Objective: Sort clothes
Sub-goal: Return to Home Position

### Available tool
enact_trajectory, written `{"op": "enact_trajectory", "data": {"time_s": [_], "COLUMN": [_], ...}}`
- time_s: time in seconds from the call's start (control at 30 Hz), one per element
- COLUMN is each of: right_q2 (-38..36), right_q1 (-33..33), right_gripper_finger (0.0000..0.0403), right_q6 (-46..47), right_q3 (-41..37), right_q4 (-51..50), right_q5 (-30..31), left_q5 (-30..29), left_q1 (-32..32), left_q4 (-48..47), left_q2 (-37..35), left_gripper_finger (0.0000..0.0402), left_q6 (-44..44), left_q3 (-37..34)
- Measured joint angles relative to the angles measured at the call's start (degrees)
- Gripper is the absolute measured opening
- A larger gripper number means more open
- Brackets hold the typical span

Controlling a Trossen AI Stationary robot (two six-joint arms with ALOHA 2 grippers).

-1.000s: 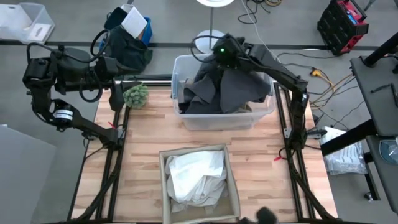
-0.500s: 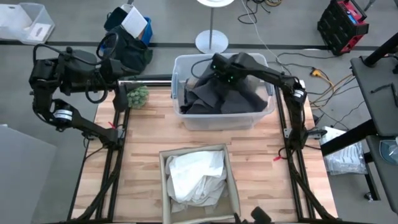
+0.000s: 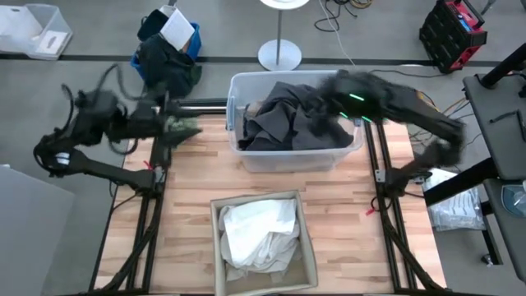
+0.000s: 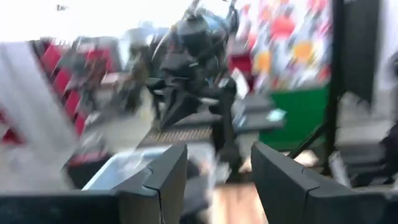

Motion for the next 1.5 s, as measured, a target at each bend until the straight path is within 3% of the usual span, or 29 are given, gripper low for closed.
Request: {"op": "enact_trajectory", "data": {"time_s": [0.1,0.17,0.37,0.5,0.53,0.6,0.7,0.8,0.87,1.0,1.1,1.17,1.23,1.4,1.5], "right_q2": [-11.85,-19.13,-35.41,-40.68,-41.36,-42.62,-45.08,-47.91,-50.99,-58.00,-65.99,-72.87,-79.13,-75.66,-75.97], "right_q1": [7.74,12.49,20.12,20.32,20.32,20.61,20.71,19.69,18.88,18.18,18.12,18.31,18.32,18.03,18.03], "right_gripper_finger": [0.0013,0.0013,0.0013,0.0013,0.0013,0.0013,0.0013,0.0013,0.0013,0.0013,0.0013,0.0013,0.0013,0.0013,0.0013], "right_q6": [-9.21,-6.88,28.56,42.25,40.38,23.21,2.93,-11.78,-14.24,-11.20,-10.17,-11.58,-14.73,-16.31,-19.09], "right_q3": [-11.62,-19.57,-33.44,-35.42,-35.62,-37.82,-46.16,-59.06,-67.45,-79.73,-85.01,-87.33,-89.43,-90.20,-95.55], "right_q4": [11.65,16.14,15.38,19.00,18.86,22.20,31.18,42.56,50.43,59.81,60.10,59.96,58.29,53.42,52.51], "right_q5": [-9.80,-11.01,-11.78,-4.61,-3.50,-3.50,-12.82,-15.09,-20.92,-24.36,-24.57,-25.82,-26.17,-24.91,-23.95], "left_q5": [-0.24,-1.05,3.93,2.28,2.44,3.59,8.03,8.63,9.55,9.32,9.78,10.21,11.40,12.07,12.02], "left_q1": [-1.56,-2.18,-2.79,-2.73,-2.77,-2.74,-2.04,-0.33,0.32,1.12,1.16,1.21,1.22,1.17,1.15], "left_q4": [9.24,11.38,10.86,18.54,22.82,28.05,33.35,32.45,32.37,31.58,39.60,50.52,51.58,47.64,46.36], "left_q2": [-7.62,-12.51,-22.55,-25.75,-25.90,-26.45,-29.97,-37.35,-42.51,-53.15,-52.98,-51.06,-50.77,-50.41,-49.60], "left_gripper_finger": [0.0154,0.0153,0.0153,0.0153,0.0153,0.0152,0.0151,0.0151,0.0151,0.0151,0.0151,0.0151,0.0151,0.0151,0.0151], "left_q6": [-2.96,-8.12,-25.35,-28.81,-29.26,-20.58,-9.58,-7.05,-4.95,-3.87,-10.83,-13.94,-15.15,-15.90,-16.27], "left_q3": [-10.84,-17.49,-33.86,-42.11,-43.91,-47.05,-51.43,-56.78,-61.53,-71.11,-78.16,-81.38,-82.89,-82.41,-82.48]}}
